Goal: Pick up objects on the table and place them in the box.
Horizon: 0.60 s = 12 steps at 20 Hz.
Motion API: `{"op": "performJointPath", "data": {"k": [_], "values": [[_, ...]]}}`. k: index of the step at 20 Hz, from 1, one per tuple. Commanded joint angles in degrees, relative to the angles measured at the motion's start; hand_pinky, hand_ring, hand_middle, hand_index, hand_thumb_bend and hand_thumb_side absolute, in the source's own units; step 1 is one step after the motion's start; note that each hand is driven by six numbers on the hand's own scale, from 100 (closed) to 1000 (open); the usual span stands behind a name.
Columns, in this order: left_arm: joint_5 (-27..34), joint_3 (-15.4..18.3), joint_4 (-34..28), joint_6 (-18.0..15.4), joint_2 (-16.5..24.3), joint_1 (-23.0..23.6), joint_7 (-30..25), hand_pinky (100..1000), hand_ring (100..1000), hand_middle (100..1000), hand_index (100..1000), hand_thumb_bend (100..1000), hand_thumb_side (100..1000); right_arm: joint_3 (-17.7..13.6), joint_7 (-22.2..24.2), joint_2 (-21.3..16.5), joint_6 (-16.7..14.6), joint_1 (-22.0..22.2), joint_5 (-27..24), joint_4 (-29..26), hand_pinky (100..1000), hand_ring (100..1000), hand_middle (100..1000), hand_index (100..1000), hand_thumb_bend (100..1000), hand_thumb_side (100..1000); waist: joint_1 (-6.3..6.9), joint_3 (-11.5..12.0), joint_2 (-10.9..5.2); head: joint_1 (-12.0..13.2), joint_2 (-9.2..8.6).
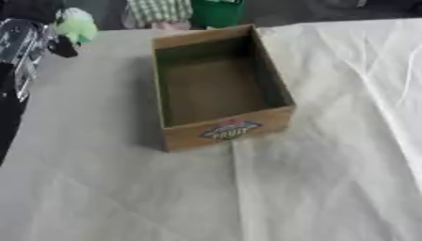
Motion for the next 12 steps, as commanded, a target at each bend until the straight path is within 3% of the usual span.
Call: {"op": "performJointPath", "data": {"k": [1, 7, 12], "values": [[1.94, -1.39, -5.2, -1.17, 2.26, -1.98, 0.88, 429, 542, 389, 544, 100, 291, -0.91, -0.44, -1.69, -0.03, -0.25, -0.54, -0.79, 843, 774, 793, 909, 100, 720, -0.31, 0.15, -2.09, -0.31, 0.76], [5.87, -4.86, -13.61, -4.49, -0.46, -3.52, -0.34, 439, 540, 390, 539, 100, 303, -0.68, -0.18, -2.14, -0.12, -0.57, -1.34, -0.79, 841, 775, 794, 907, 100, 712, -0.53, 0.24, -4.07, -0.33, 2.03], [9.78, -6.37, -19.99, -4.58, -5.88, -4.16, -3.41, 457, 538, 384, 528, 100, 321, -0.2, 0.55, -2.44, -0.12, -1.62, -2.06, -0.79, 840, 775, 795, 907, 100, 709, -0.64, -0.23, -5.27, -0.38, 2.75]]}}
